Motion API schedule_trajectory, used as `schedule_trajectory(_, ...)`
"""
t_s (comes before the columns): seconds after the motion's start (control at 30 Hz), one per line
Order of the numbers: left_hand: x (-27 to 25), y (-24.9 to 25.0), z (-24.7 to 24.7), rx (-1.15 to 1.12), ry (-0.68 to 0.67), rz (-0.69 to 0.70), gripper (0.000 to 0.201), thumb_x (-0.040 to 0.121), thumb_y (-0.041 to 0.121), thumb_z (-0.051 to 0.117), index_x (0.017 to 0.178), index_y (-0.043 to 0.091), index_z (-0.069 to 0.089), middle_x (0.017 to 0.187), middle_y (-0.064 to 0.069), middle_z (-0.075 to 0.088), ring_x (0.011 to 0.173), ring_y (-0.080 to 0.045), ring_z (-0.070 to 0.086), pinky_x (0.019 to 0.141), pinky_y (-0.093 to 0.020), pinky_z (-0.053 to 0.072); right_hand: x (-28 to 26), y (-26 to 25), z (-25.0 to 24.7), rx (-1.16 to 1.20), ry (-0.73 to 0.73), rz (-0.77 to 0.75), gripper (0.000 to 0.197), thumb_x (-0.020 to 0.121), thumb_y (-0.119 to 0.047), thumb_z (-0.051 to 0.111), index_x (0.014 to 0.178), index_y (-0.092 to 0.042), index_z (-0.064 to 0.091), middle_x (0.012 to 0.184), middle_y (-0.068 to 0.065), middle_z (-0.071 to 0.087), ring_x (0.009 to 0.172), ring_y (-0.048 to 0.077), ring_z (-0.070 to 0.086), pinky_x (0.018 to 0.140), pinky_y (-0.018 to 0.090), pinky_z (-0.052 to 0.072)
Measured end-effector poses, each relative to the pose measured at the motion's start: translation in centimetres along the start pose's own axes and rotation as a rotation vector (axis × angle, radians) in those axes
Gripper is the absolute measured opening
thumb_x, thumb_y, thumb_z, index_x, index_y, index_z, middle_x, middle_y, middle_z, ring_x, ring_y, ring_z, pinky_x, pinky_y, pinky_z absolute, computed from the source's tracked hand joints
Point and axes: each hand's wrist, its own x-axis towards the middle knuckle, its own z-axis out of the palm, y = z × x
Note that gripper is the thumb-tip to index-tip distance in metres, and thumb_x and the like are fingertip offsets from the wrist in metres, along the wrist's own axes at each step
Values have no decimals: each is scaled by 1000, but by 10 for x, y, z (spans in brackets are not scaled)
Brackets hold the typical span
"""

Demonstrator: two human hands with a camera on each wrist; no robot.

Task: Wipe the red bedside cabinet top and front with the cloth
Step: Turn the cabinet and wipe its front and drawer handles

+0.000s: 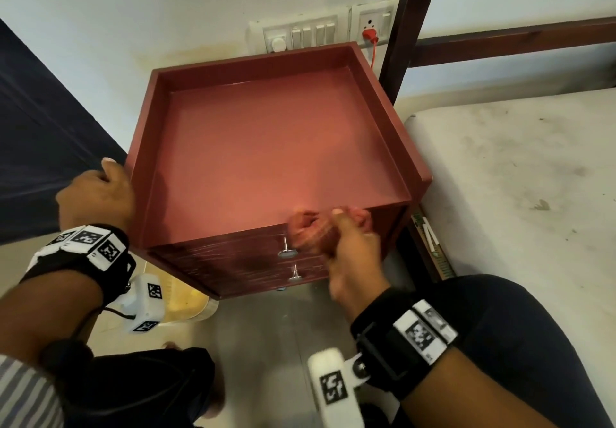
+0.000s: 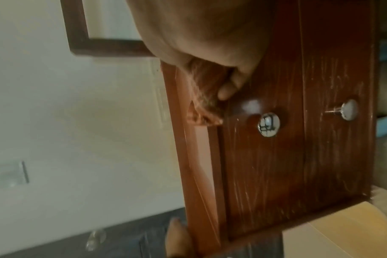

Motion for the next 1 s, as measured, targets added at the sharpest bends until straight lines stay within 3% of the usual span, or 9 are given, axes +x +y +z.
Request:
schedule_trajectory(0.1,-3,2,-2,10,-7,-15,66,103,46,25,86,-5,64,93,-33,64,98,-53,60,80,-49,43,-21,20,14,-153,-258,214,23,96,-18,67,116,-8,63,102,13,71,79,23,69,55,31,57)
schedule_trajectory(0.2,-6,2,-3,8,4,-23,66,103,46,25,91,-5,65,100,-36,65,102,-54,59,85,-53,46,-10,0,9,-71,-160,235,12,94,-23,68,104,-17,64,91,9,70,66,19,66,46,25,51)
schedule_trajectory(0.4,-2,-2,1,-26,11,-45,70,97,53,23,80,-2,62,90,-29,66,92,-50,62,82,-53,48,26,-58,-26,73,233,-86,16,90,-28,69,99,-22,59,92,4,64,73,17,60,55,28,47)
schedule_trajectory(0.57,1,-3,2,-41,9,-45,68,98,51,25,80,-4,62,84,-26,62,91,-49,61,77,-47,43,20,-26,-13,-71,231,-171,47,89,-30,71,127,-12,50,108,12,67,75,19,66,48,26,51)
schedule_trajectory(0.67,1,-3,2,-34,7,-37,65,99,48,28,82,-4,63,88,-29,64,93,-50,61,77,-46,41,15,-9,-6,-218,112,-85,51,88,-31,73,125,-11,45,110,13,65,87,26,69,59,33,55)
schedule_trajectory(0.73,-1,-3,1,-32,11,-38,65,100,47,28,88,-5,64,98,-33,66,98,-51,61,81,-49,44,18,-15,-10,-239,93,-77,49,87,-30,73,124,-7,52,107,13,68,80,25,69,48,28,51)
schedule_trajectory(0.83,-3,-2,0,-39,21,-56,63,101,46,29,94,-6,65,102,-34,66,101,-52,60,85,-52,46,25,-49,-29,-188,264,-288,60,74,-40,71,122,-7,57,106,15,72,77,29,72,44,26,49)
schedule_trajectory(0.9,-2,-3,1,-38,29,-58,62,100,46,30,90,-4,64,99,-33,66,97,-52,61,80,-50,45,27,-69,-39,-196,358,-417,53,79,-34,68,123,-8,51,104,12,70,77,24,71,50,29,53)
schedule_trajectory(1.0,2,-4,3,-35,24,-46,62,99,48,29,85,-3,62,96,-32,66,94,-51,61,76,-46,41,27,-55,-32,-205,308,-422,54,79,-32,68,123,-4,52,104,19,71,69,25,67,43,27,51)
